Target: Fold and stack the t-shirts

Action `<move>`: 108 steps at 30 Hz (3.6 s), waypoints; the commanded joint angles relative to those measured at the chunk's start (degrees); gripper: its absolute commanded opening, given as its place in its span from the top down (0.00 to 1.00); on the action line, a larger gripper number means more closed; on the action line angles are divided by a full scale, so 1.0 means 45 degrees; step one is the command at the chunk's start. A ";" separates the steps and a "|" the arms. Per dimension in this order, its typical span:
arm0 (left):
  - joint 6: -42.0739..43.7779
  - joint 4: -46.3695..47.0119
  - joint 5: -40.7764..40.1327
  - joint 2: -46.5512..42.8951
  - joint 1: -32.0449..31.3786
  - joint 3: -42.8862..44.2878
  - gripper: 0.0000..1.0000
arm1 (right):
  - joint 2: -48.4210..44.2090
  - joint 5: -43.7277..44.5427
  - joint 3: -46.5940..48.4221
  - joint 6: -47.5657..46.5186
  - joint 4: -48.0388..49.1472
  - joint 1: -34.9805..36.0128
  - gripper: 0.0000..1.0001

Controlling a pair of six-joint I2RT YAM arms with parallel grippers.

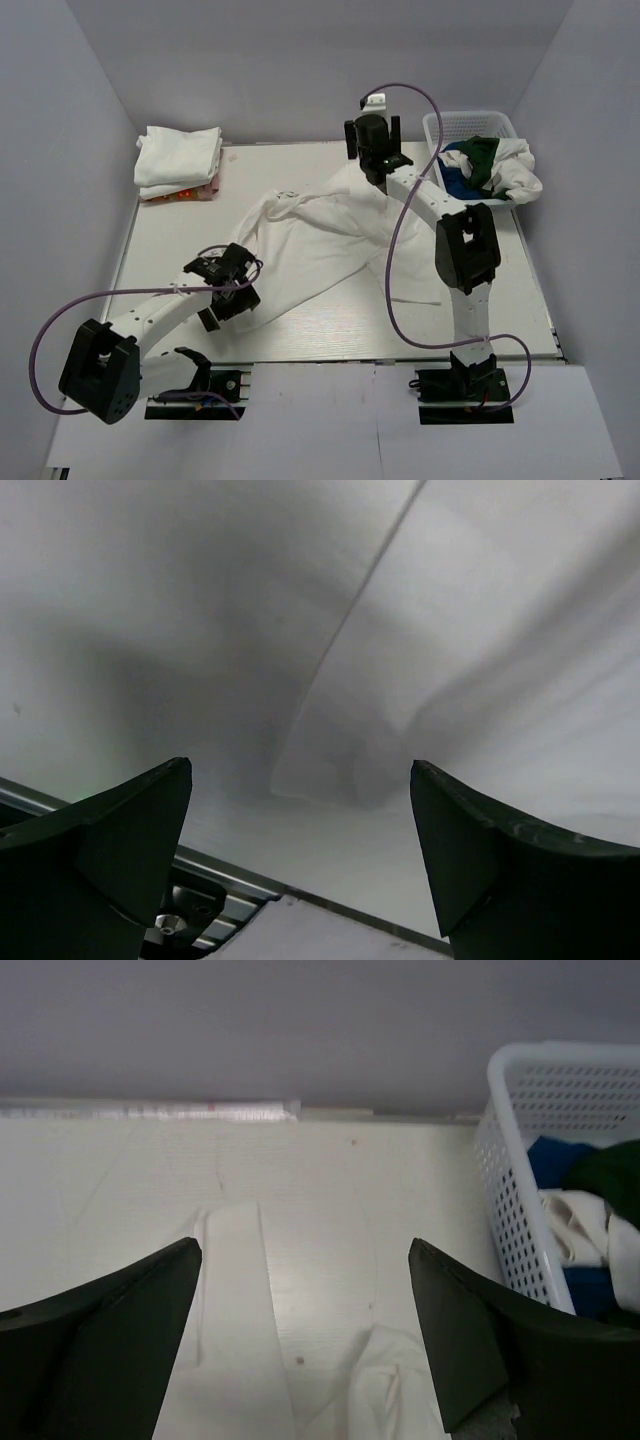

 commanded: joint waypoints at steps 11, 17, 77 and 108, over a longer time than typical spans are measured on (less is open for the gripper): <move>-0.0804 0.1851 0.2144 -0.1109 -0.0163 -0.2822 0.19 | -0.6962 -0.0401 -0.7975 0.4293 -0.2185 0.0368 0.10; -0.0395 0.2456 0.2323 -0.0992 -0.0163 -0.2822 0.96 | -0.8641 0.0008 -1.0052 0.6671 -0.4101 0.0037 0.10; 0.6792 0.5681 -0.6370 -0.5034 -0.0163 1.0981 1.00 | -1.5207 -0.1022 0.1481 0.2617 -0.6722 -0.2074 1.00; 0.7012 0.5624 -0.8437 0.0858 0.0148 1.2668 1.00 | -0.8316 -0.0242 0.1004 -0.0745 -0.2600 -0.2501 1.00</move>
